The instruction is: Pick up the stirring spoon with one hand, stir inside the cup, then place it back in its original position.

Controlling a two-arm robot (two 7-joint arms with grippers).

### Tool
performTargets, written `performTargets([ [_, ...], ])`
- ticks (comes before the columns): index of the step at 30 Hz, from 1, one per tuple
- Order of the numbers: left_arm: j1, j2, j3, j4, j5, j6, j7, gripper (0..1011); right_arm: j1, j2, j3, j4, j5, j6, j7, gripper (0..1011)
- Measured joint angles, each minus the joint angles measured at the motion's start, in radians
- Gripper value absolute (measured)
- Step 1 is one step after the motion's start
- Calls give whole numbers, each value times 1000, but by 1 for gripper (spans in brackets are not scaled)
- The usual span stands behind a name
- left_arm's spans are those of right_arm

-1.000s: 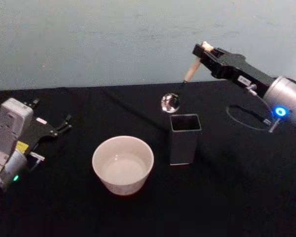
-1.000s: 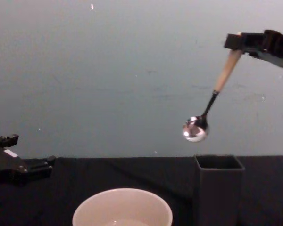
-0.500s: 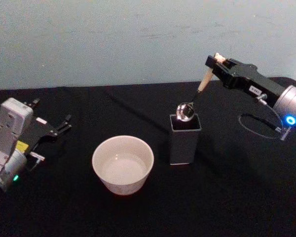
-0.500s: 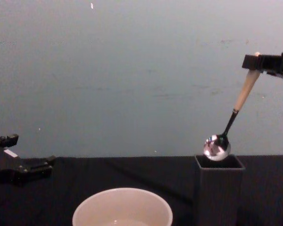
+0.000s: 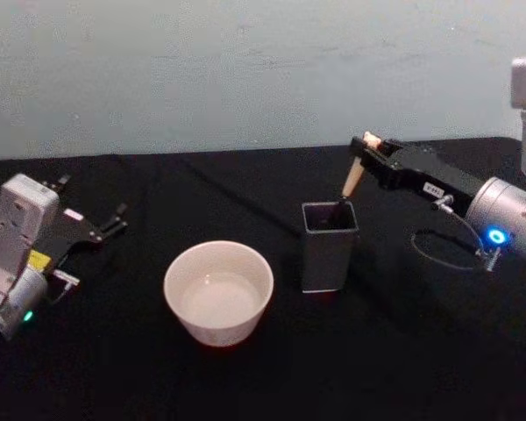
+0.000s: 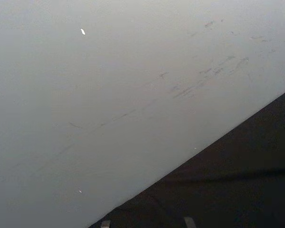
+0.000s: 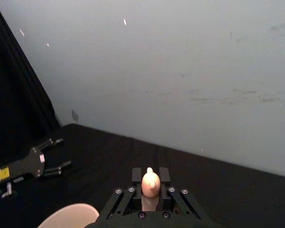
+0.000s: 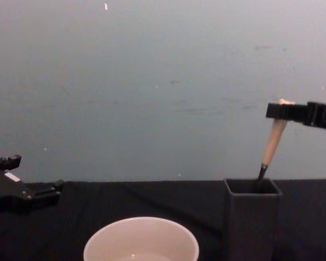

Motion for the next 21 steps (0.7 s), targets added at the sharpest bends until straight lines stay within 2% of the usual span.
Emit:
performTargets([
  [21, 0, 0, 0, 0, 0, 0, 0, 1001, -9, -1, -43, 26, -43, 37, 21, 214],
])
